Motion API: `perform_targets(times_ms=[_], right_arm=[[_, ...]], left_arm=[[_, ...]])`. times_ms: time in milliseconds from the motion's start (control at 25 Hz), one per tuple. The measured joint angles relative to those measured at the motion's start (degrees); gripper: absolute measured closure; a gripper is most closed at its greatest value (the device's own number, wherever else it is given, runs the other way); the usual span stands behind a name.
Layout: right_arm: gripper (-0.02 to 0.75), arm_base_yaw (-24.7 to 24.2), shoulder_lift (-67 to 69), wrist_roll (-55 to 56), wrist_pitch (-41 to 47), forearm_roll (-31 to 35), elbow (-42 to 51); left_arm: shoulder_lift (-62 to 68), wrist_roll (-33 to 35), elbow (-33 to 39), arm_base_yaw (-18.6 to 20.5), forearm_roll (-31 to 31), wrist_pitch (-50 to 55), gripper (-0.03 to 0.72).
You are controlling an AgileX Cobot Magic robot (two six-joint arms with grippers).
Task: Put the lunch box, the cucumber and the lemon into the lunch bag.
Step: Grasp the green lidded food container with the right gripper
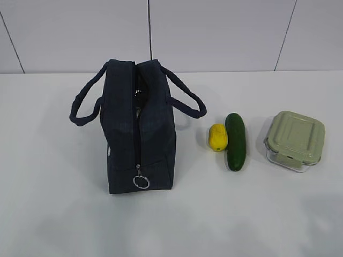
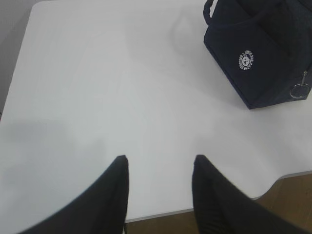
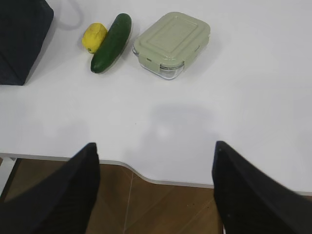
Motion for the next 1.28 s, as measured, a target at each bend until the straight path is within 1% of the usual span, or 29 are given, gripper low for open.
perform_targets(times_ms=[760, 840, 960, 1080, 1280], right_arm=[[0.191, 0.0, 0.0, 0.0, -0.6, -0.5, -0.1], [0.191, 0.0, 0.2, 0.8, -3.0, -0.7, -1.1], [0.191, 0.0, 3.9, 4.3, -9.3, -0.3, -2.9], [0.191, 0.0, 10.0, 6.2, -14.4, 2.2, -5.5], [0.191, 0.0, 22.0, 6.4, -17.8, 7.9, -10.7]], left_arm=[[0.0, 0.0, 0.0, 0.0, 0.0, 0.0, 0.389], [0.0, 0.0, 0.0, 0.0, 0.0, 0.0, 0.389], [0.0, 0.0, 0.0, 0.0, 0.0, 0.0, 0.389], [0.0, 0.0, 0.0, 0.0, 0.0, 0.0, 0.389], [0.0, 0.0, 0.0, 0.0, 0.0, 0.0, 0.389]])
